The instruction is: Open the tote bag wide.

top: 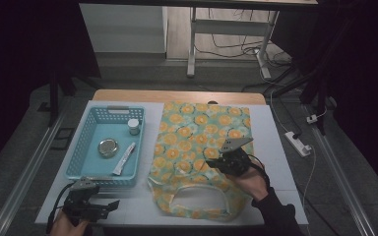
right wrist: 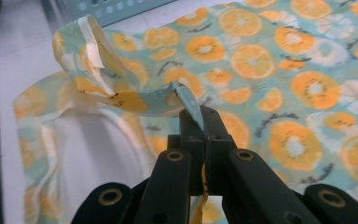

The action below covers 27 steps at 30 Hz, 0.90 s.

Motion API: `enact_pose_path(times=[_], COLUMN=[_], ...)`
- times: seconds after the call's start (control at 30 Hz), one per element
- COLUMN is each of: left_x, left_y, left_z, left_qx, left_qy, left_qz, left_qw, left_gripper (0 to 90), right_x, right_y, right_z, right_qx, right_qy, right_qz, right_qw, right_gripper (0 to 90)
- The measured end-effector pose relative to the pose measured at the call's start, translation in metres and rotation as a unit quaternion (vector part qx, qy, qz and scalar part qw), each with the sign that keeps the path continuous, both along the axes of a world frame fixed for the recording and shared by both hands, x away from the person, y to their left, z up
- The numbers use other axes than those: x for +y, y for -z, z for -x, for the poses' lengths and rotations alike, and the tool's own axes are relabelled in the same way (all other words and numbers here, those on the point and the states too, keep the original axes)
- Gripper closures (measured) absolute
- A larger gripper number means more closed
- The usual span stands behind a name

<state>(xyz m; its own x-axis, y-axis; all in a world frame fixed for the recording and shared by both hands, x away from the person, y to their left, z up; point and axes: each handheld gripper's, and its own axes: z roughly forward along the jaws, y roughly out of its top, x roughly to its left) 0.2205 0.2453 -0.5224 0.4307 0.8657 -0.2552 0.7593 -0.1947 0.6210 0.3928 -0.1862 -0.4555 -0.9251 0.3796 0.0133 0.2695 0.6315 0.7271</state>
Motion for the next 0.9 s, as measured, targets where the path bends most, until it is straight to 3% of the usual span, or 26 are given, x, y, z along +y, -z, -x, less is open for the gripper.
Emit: enact_pose_path(times=[0.1, 0.37, 0.5, 0.9], left_x=[0.001, -0.001, 0.000, 0.001], left_y=[-0.001, -0.003, 0.000, 0.000], left_z=[-0.001, -0.002, -0.004, -0.004], left_qx=[-0.005, -0.034, -0.028, -0.027], left_qy=[-0.001, -0.009, -0.008, -0.002], left_qz=[0.008, -0.022, -0.018, -0.015], left_qw=[1.0000, 0.9991, 0.9994, 0.9995], left_gripper=[3.9, 3.2, 2.4, 2.3], right_x=[0.000, 0.006, 0.010, 0.013], right_y=[-0.001, -0.007, -0.013, -0.014], right_z=[-0.005, -0.024, -0.037, -0.070], right_qx=[-0.002, -0.006, -0.009, -0.017], right_qy=[0.005, 0.023, 0.031, 0.059], right_qz=[-0.002, -0.018, -0.027, -0.022], right_qw=[1.0000, 0.9996, 0.9991, 0.9979], right_gripper=[89.7, 89.7, 89.7, 89.8])
